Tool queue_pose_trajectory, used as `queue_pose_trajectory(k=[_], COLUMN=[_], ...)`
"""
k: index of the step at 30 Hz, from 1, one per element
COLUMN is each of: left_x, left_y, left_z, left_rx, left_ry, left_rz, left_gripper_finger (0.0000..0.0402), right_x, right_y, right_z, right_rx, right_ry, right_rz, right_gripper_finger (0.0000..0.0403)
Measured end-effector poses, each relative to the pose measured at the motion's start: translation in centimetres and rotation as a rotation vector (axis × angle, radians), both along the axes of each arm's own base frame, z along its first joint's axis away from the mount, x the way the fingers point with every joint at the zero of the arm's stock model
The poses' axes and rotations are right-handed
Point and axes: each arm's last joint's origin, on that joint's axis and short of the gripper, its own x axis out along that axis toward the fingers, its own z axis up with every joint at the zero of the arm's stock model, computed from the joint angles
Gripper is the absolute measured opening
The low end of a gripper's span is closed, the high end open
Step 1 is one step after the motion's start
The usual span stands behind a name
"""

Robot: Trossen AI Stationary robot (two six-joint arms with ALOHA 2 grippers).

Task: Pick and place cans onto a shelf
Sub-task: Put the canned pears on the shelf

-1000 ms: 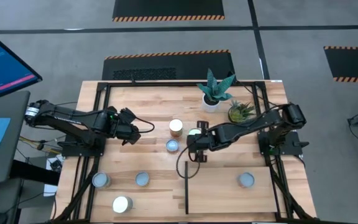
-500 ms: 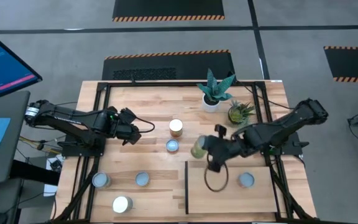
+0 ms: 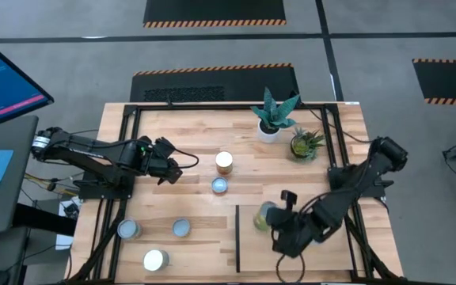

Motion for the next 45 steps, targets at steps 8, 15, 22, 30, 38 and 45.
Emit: queue_pose_trajectory(k=[8,15,22,30,38,45], left_x=[0.0,0.1,0.1,0.1,0.1,0.1], left_y=[0.0,0.0,0.0,0.0,0.0,0.0], left_z=[0.0,0.0,0.0,0.0,0.0,0.0], left_rx=[0.000,0.005,0.010,0.016,0.022,0.022], left_ry=[-0.003,0.003,0.012,0.023,0.032,0.033], left_rz=[0.000,-0.019,-0.033,-0.051,-0.068,-0.067], left_gripper_finger=[0.0123,0.0123,0.0123,0.0123,0.0123,0.0123], right_x=[2.5,4.8,6.7,7.2,7.8,8.2], right_y=[2.8,4.2,3.9,3.8,3.6,3.2], right_z=[0.5,-0.5,-1.1,-1.0,-0.9,-0.8], right_rx=[-0.109,-0.146,-0.162,-0.120,-0.094,-0.083], right_ry=[0.129,0.170,0.179,0.174,0.143,0.135], right_rz=[0.020,0.042,0.036,0.054,0.043,0.031], right_gripper_finger=[0.0000,0.0000,0.0000,0.0036,0.0059,0.0060])
